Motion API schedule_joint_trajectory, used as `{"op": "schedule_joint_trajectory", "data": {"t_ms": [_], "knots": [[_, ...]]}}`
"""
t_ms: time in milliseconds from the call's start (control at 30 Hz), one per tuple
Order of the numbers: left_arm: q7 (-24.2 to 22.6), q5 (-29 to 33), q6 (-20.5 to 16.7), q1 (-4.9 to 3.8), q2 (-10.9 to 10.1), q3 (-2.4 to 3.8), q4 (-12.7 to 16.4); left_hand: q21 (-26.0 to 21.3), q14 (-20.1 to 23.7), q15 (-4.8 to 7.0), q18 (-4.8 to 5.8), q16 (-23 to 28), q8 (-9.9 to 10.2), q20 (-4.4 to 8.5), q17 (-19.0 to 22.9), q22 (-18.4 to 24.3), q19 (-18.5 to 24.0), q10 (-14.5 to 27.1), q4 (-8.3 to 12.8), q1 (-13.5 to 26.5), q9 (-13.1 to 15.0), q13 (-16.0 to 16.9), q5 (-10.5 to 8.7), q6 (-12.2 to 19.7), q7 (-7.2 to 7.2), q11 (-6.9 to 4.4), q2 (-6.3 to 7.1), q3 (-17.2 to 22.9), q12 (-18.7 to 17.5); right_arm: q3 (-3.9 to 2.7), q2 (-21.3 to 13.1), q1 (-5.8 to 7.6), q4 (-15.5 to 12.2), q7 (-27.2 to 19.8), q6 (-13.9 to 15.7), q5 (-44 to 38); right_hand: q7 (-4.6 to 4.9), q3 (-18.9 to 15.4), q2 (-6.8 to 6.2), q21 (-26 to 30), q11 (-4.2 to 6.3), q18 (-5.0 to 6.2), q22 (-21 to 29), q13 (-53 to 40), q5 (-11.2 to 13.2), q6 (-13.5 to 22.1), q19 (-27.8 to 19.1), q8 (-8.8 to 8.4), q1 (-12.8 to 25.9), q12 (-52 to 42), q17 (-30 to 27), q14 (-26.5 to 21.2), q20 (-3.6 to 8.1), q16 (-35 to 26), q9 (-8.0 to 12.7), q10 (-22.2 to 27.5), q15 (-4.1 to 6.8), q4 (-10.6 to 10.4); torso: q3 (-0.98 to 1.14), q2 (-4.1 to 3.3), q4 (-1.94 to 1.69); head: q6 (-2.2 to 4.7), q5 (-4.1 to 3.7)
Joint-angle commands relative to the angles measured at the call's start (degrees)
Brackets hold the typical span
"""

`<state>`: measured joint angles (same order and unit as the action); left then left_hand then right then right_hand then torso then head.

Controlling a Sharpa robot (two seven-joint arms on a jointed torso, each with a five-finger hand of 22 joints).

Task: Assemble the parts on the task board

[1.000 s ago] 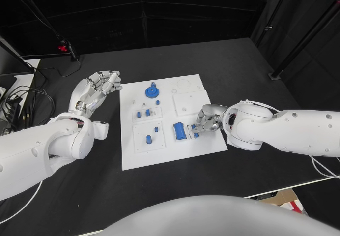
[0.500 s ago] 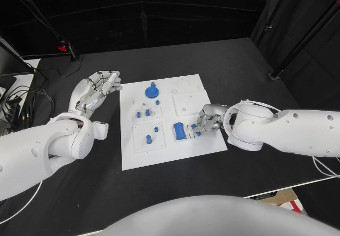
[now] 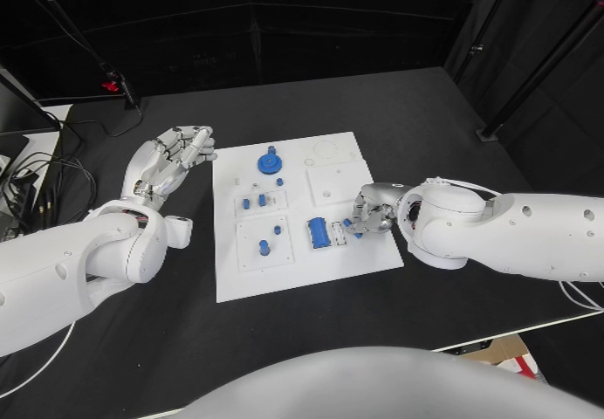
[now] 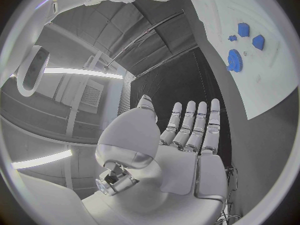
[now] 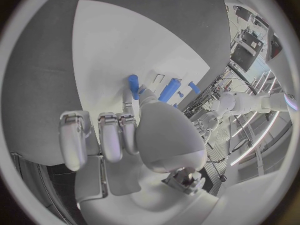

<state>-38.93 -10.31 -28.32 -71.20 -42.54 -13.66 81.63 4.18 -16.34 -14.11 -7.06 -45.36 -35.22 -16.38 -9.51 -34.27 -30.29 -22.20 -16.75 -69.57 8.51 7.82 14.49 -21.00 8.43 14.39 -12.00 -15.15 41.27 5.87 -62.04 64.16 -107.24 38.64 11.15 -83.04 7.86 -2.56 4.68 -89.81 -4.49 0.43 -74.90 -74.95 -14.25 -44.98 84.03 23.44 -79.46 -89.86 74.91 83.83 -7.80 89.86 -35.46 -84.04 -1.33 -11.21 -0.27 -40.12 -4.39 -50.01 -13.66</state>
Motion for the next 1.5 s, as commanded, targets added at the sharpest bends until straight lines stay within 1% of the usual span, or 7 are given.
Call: {"op": "schedule_joint_trajectory", "data": {"t_ms": [33,533,1000,1133,1233,1400,1500], "knots": [[-1.1,0.0,0.5,-0.06,0.0,0.06,0.1,0.0,0.4,0.16,0.95,-0.2,-0.2,-0.18,0.1,0.1,0.1,0.3,0.1,-0.3,-0.1,-0.1,0.38,0.4,8.26,0.02,-0.01,-0.3,0.2,0.22,0.0,-0.18,0.1,2.5,-2.9,-3.7,0.08,0.3,-0.60,-0.2,0.26,-0.43,-15.1,-15.0,0.4,0.7,6.0,-0.52,0.2,-0.1,15.1,6.2,0.56,0.1,24.5,-6.0,0.41,-0.1,-0.01,-0.01,0.00,0.01,-0.01],[-1.1,0.0,0.6,-0.06,0.1,0.06,0.1,0.0,0.4,0.16,0.95,-0.2,-0.2,-0.18,0.1,0.1,0.1,0.3,0.1,-0.3,-0.1,-0.1,0.38,0.4,8.26,0.02,-0.01,-0.3,0.2,0.22,1.4,-0.18,0.8,4.8,-8.8,-6.8,0.12,0.3,-2.39,-0.2,0.23,-0.43,-15.1,-15.0,0.7,1.4,6.0,-0.51,2.4,-0.1,15.1,6.2,0.51,0.1,24.9,-6.0,0.28,-1.1,0.00,0.02,-0.04,0.01,-0.05],[-1.1,0.0,0.6,-0.06,-0.1,0.06,0.2,0.0,0.4,0.16,0.95,-0.2,-0.2,-0.18,0.1,0.1,0.1,0.3,0.1,-0.3,-0.1,-0.1,0.38,0.4,8.26,0.02,-0.01,-0.3,0.2,0.23,2.0,-0.19,1.0,4.8,-9.7,-6.9,0.03,2.7,-2.64,-0.2,0.32,-0.43,-15.1,-15.0,0.6,2.0,6.0,-0.56,1.1,-0.1,15.1,6.2,0.52,0.1,25.3,-6.0,0.31,0.0,0.00,-0.02,-0.01,0.01,0.11],[-1.1,0.0,0.6,-0.06,-0.1,0.06,0.2,0.0,0.4,0.16,0.95,-0.2,-0.2,-0.18,0.1,0.1,0.1,0.3,0.1,-0.3,-0.1,-0.1,0.38,0.4,8.26,0.02,-0.01,-0.3,0.2,0.24,2.0,-0.20,0.9,4.0,-8.5,-6.9,-0.28,8.2,-1.23,-0.2,0.67,-0.43,-15.1,-15.0,-0.8,0.9,6.0,-1.00,-2.0,-0.1,15.1,6.2,0.76,0.1,26.0,-6.0,0.56,2.6,-0.01,0.01,0.04,0.01,0.12],[-1.1,0.0,0.6,-0.06,-0.2,0.06,0.2,0.0,0.4,0.16,0.95,-0.2,-0.2,-0.18,0.1,0.1,0.1,0.3,0.1,-0.3,-0.1,-0.1,0.38,0.4,8.26,0.02,-0.01,-0.3,0.2,0.24,1.9,-0.20,0.9,3.4,-7.7,-6.8,-0.51,13.1,-1.47,-0.2,0.95,-0.43,-15.1,-15.0,-2.3,-0.5,6.0,-2.42,-2.6,-0.1,15.1,6.2,1.07,0.1,27.1,-6.0,0.71,4.4,-0.02,-0.01,0.03,0.01,0.08],[-1.1,0.0,0.6,-0.06,-0.2,0.06,0.2,0.0,0.4,0.17,0.95,-0.3,-0.3,-0.18,0.3,0.1,0.1,0.3,0.1,-0.5,-0.2,-0.2,0.49,0.4,8.25,0.02,-0.11,-0.2,0.3,0.24,1.6,-0.20,0.9,2.0,-6.0,-5.3,-0.49,24.0,-4.52,-0.2,0.94,-0.43,-15.1,-15.0,-3.9,-4.4,6.0,-6.86,1.1,-0.1,15.1,6.2,1.22,0.1,29.4,-6.0,0.73,7.2,-0.01,-0.03,0.00,0.01,0.08],[-1.1,0.0,0.6,-0.06,-0.2,0.06,0.2,0.0,0.4,0.17,0.95,-0.3,-0.3,-0.18,0.3,0.1,0.1,0.3,0.1,-0.5,-0.2,-0.2,0.49,0.4,8.25,0.02,-0.11,-0.2,0.3,0.24,1.3,-0.20,0.8,1.0,-4.3,-3.9,-0.66,28.2,-5.96,-0.2,0.92,-0.43,-15.1,-15.0,-4.4,-6.1,6.0,-8.79,3.6,-0.1,15.1,6.2,0.92,0.1,30.2,-6.0,0.85,8.8,0.00,-0.02,0.01,0.01,0.12]]}}
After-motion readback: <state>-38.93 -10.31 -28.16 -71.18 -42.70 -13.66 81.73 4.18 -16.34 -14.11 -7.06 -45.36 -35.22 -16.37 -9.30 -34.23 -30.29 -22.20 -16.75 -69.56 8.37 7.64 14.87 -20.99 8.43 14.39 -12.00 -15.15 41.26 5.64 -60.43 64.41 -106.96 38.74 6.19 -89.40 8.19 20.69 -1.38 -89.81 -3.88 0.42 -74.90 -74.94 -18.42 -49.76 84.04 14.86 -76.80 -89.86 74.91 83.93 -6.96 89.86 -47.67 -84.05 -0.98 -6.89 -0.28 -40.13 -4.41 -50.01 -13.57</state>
